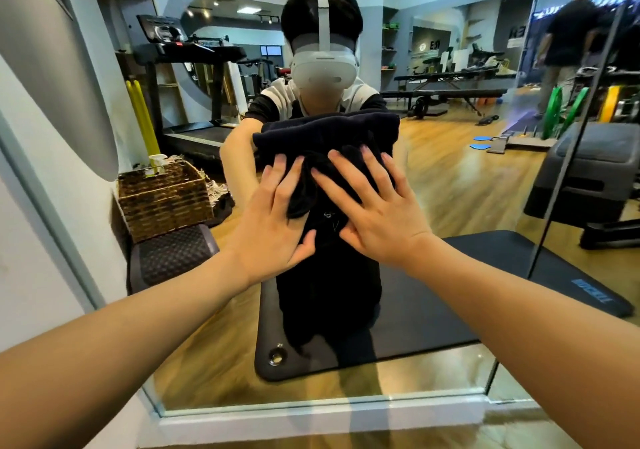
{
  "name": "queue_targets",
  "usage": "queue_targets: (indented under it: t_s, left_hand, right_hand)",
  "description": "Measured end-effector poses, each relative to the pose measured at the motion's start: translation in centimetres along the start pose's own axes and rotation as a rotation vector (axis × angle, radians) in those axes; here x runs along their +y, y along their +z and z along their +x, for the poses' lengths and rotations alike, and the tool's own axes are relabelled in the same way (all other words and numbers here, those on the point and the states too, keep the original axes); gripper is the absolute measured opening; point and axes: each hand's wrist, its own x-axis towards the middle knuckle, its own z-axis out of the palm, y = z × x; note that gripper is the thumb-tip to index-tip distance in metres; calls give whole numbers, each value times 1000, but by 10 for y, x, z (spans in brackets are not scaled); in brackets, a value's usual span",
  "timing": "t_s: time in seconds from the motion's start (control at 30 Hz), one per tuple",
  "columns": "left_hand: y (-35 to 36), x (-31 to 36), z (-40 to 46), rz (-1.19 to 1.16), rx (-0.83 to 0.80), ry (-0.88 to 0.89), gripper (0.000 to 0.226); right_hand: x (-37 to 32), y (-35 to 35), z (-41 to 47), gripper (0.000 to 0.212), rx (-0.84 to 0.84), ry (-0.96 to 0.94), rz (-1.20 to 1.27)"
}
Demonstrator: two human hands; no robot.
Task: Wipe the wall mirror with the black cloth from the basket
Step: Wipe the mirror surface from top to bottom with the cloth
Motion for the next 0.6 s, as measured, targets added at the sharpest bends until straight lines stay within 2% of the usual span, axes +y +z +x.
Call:
queue_targets:
  t_s: [0.33, 0.6]
  left_hand:
    - [24, 67, 57, -20, 80, 5, 70]
    - [50, 134, 112, -59, 142, 15, 73]
  right_hand:
    - [71, -6, -49, 74, 8, 21, -62]
    - [144, -14, -98, 93, -54, 29, -95]
